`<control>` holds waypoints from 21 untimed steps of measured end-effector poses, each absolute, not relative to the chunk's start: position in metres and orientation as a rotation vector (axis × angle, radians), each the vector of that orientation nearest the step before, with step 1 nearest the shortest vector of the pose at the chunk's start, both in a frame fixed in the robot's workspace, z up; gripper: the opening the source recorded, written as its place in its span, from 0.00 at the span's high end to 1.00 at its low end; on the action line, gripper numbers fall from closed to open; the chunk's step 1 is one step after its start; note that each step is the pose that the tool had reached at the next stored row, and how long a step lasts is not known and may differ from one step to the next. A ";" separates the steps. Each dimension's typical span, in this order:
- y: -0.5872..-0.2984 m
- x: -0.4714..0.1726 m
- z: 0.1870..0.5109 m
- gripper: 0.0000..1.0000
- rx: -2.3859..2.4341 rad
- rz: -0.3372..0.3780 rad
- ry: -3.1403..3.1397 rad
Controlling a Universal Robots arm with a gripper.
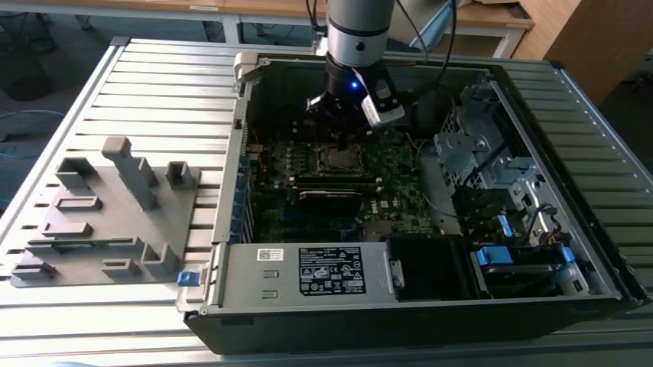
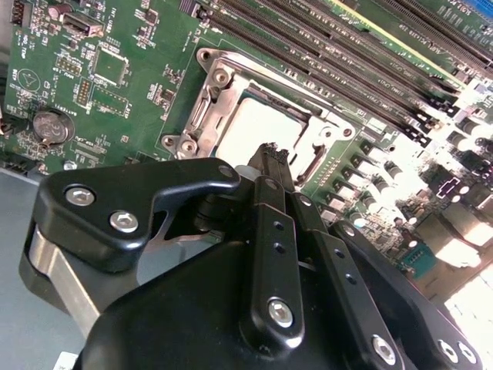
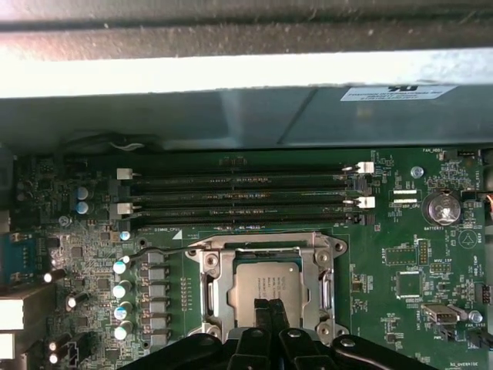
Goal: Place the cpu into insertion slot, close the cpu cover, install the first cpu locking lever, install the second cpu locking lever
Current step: 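Install the first cpu locking lever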
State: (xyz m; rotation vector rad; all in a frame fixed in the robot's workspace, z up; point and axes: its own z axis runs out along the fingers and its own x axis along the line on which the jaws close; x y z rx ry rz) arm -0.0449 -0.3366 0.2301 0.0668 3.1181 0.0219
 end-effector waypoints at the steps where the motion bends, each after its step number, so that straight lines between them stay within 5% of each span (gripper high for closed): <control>1: -0.337 -0.045 0.231 0.89 0.067 0.022 3.118; 21: -0.337 -0.045 0.235 0.89 0.067 0.022 3.118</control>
